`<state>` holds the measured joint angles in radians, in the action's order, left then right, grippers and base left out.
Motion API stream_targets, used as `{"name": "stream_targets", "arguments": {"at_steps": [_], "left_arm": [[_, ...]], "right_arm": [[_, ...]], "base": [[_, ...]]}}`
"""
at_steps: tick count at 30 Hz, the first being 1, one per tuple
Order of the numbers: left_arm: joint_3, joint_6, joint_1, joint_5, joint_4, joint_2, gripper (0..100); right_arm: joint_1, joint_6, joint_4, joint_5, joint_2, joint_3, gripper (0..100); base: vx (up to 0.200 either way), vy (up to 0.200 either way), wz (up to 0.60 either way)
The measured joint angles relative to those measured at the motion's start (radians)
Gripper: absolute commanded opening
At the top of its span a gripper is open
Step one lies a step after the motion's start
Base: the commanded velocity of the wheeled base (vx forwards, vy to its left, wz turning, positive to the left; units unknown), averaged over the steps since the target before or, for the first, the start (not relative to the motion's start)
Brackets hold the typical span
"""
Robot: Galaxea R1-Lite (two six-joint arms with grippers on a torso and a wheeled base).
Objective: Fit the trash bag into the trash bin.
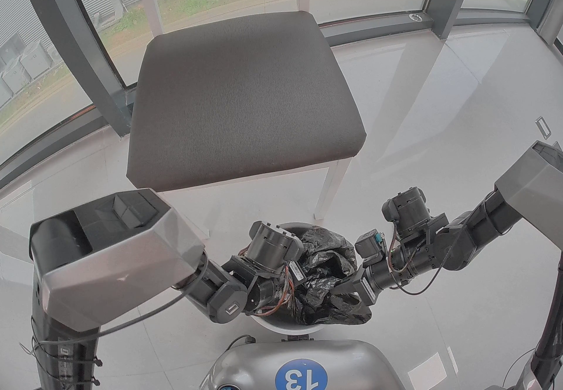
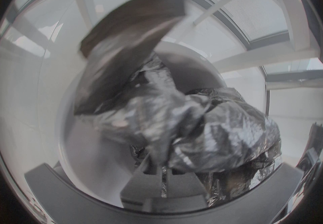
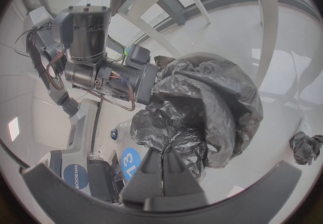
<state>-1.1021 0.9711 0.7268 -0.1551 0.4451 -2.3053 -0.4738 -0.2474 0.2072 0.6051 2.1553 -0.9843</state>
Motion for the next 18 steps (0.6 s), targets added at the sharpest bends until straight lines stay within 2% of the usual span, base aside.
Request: {"name": "stream_targets", "arguments": {"at_steps": [8,14,18], "left_arm": [[-0.073,-0.123,0.022,0.001,-0.019,-0.055,0],[-0.135,-0.23,0.034,-0.001,-0.126,-0.103,0],[-0.161,-0.29,0.036,-0.006,-0.149,-0.129,0]], "right_arm": [[-0.012,0.001,-0.001,0.0,0.011,-0.01,0],[-0.014,0.0,-0.001,0.0,0.01,-0.014,0],[-0.018,0.0,0.0,0.0,0.01,-0.016,0]], "base": [[0.0,0.0,0.0],[0.0,0.0,0.0],[0.0,0.0,0.0]]}}
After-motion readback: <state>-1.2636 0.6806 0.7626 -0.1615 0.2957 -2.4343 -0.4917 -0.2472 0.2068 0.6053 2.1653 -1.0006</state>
